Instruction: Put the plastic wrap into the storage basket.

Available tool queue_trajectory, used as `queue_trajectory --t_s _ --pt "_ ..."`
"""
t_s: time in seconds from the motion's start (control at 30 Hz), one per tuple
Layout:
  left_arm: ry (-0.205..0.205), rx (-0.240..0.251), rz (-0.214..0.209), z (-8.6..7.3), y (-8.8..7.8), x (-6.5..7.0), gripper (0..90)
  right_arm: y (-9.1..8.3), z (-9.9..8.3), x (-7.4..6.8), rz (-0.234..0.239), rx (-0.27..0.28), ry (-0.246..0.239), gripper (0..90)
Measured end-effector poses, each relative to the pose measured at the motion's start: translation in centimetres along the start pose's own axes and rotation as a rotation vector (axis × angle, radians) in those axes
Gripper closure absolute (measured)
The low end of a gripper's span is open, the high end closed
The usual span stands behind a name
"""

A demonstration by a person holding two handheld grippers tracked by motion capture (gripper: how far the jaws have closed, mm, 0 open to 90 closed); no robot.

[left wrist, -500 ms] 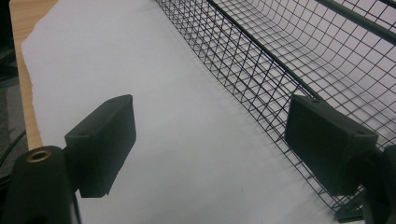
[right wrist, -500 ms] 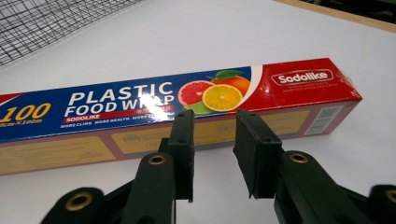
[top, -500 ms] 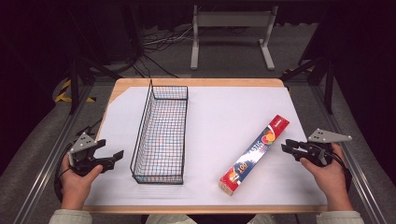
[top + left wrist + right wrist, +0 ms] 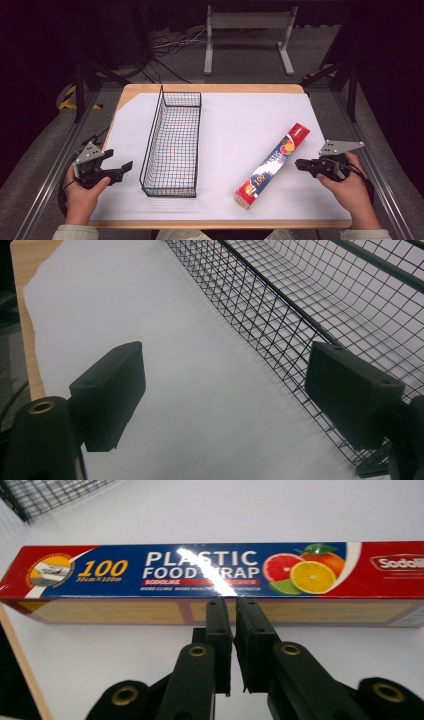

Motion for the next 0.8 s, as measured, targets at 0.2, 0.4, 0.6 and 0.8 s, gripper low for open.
queue_trajectory --t_s 0.2,0.4,0.6,0.8 --pt "0.000 -0.007 -0.002 0.0 0.0 0.1 17.4 0.3 0.3 -1.7 0.042 -0.078 -0.025 90.0" --pt "0.001 -0.010 0.000 -0.1 0.0 0.1 17.4 1.0 0.3 -2.8 0.079 -0.119 -0.039 90.0" --pt "0.002 -0.012 0.002 -0.1 0.0 0.1 17.4 2.1 0.1 -3.9 0.119 -0.148 -0.054 90.0" --pt "0.002 -0.012 0.003 -0.1 -0.1 0.0 17.4 3.3 -0.3 -4.8 0.148 -0.184 -0.068 90.0"
Point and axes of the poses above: each handheld gripper's, and its own axes: y roughly forward along the jaws, z roughly out of its top, x roughly to its right, the point moved 7 cm from there along y, roughly forward along the jaws, and after that the axes turned 13 degrees about x, right-handed, at the moved point
